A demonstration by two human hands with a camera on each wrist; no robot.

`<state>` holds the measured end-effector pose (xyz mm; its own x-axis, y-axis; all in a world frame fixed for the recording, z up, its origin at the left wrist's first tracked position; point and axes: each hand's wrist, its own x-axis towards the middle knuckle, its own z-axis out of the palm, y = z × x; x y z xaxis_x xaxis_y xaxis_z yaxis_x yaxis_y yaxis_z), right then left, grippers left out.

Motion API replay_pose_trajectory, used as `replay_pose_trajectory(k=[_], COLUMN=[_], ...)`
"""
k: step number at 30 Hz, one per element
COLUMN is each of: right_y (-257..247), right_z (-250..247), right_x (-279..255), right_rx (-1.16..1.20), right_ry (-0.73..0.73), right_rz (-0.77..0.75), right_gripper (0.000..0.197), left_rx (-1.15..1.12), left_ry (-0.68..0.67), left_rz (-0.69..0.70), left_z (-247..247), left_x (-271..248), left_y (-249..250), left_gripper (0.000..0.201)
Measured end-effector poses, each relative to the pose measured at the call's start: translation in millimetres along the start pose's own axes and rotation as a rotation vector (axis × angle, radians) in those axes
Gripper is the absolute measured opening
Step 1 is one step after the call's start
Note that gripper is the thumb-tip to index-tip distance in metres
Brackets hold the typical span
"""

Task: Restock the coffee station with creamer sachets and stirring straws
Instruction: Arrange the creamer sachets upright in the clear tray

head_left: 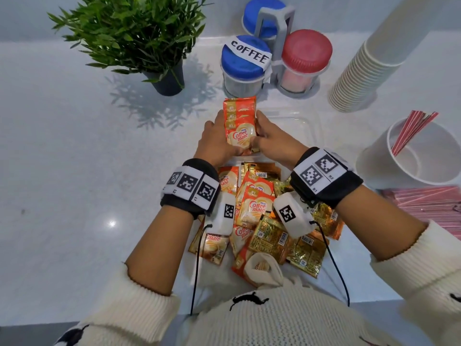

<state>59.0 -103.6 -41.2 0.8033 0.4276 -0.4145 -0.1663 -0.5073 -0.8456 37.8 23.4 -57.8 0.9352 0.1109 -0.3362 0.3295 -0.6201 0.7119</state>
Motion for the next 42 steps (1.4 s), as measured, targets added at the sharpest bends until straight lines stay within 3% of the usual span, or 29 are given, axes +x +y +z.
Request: replay_pose_trajectory(k=[4,6,9,12,15,18,21,25,34,39,42], right_y=[0,0,0,1,4,10,14,19,23,24,19], right_z=[-3,-7,-14,-17,-11,-2,6,11,16,1,-12], right_x=[-7,-16,-30,-45,-59,-68,-76,-80,-81,-80,-81], right_rx=[-0.066,-0.166,-0.271,-0.343,-0.462,-0.58,-0.734,-0.885,-0.765,-0.568,-0.38], right_ry=[0.155,0.252,0.31,0.202,-0.013,-0.126,-0.142,-0.11,-0.085,0.048,0.141], right_rz=[0.054,-0.003,-0.124,-0.189,-0.15,-0.077,-0.062,-0.087,-0.069,-0.16,-0.233], right_gripper=[0.059,0.057,0.041,0.016,0.008,0.025,0.044,0.046,0.023,0.018,0.02], left_rx=[-0.015,-0.02,-0.069,-0.123,-0.103,-0.062,-0.069,-0.068,0.065,0.045,-0.086], left_ry=[0.022,0.04,0.096,0.131,0.075,-0.014,-0.055,-0.058,-0.108,-0.201,-0.18], left_rz=[-0.064,-0.074,-0.024,0.009,0.059,0.073,0.045,0.023,0.063,0.078,0.114], left_z=[-3,-6,-12,-15,-14,-9,-1,7,11,10,11], left_x=[-3,-9,-23,-33,-42,-51,-58,-67,-79,-85,-86], left_y=[1,2,3,2,2,4,4,5,2,5,11], left_gripper=[0.082,0.087,0.072,0.045,0.021,0.007,0.001,0.005,0.013,0.012,0.02])
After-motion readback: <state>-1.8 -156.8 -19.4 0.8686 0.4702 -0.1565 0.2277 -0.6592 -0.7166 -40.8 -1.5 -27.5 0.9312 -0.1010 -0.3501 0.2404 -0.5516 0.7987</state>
